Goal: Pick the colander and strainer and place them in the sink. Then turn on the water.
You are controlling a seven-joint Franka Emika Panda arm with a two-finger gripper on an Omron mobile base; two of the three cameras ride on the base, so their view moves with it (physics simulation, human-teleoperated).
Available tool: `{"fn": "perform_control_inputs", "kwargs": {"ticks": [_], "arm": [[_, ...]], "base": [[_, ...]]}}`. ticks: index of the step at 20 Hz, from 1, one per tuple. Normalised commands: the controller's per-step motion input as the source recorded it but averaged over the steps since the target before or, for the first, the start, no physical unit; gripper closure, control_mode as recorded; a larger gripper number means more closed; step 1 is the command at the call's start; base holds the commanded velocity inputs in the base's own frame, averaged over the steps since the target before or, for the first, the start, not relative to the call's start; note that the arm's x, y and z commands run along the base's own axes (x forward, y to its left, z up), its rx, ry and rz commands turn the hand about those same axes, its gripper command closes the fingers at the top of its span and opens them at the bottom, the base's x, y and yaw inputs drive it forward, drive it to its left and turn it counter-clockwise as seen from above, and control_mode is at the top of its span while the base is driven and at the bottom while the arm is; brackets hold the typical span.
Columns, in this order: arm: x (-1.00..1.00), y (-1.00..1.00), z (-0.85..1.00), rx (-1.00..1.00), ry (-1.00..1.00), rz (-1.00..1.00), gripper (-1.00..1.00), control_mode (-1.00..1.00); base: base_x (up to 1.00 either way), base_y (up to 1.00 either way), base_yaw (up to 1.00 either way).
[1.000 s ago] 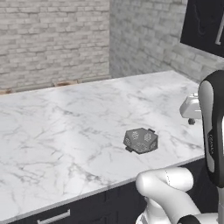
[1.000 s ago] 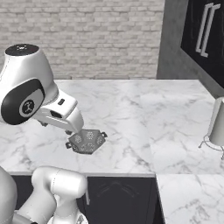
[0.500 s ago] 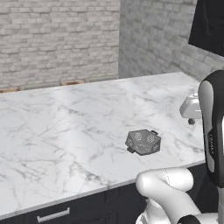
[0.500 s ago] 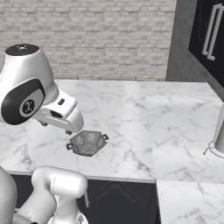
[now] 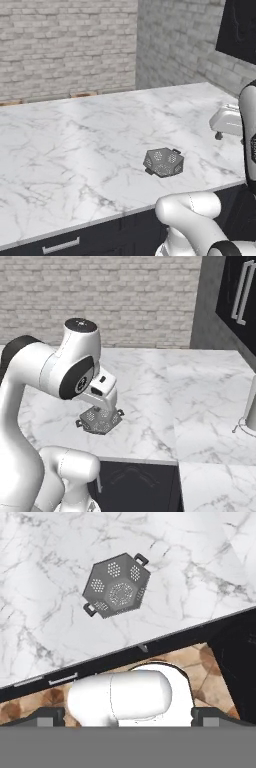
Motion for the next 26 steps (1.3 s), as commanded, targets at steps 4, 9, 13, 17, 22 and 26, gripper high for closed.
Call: {"fn": "perform_control_inputs", "kwargs": {"ticks": [4, 9, 13, 17, 22, 26], "arm": [[0.38, 0.00, -0.28, 0.01, 0.00, 0.02, -1.00, -1.00], [0.30, -0.01, -0.27, 0.00, 0.01, 0.00, -1.00, -1.00], [0.31, -0.03, -0.34, 0.00, 0.05, 0.00, -1.00, -1.00], [0.31, 0.00, -0.36, 0.05, 0.03, 0.00, -1.00, -1.00], [0.35, 0.00, -0.32, 0.05, 0.02, 0.00, -1.00, -1.00], [0.27, 0.00, -0.32, 0.05, 0.01, 0.00, -1.00, -1.00]], "base": [[0.00, 0.00, 0.00], [0.00, 0.00, 0.00], [0.00, 0.00, 0.00], [0.00, 0.00, 0.00], [0.00, 0.00, 0.00], [0.00, 0.00, 0.00]]}}
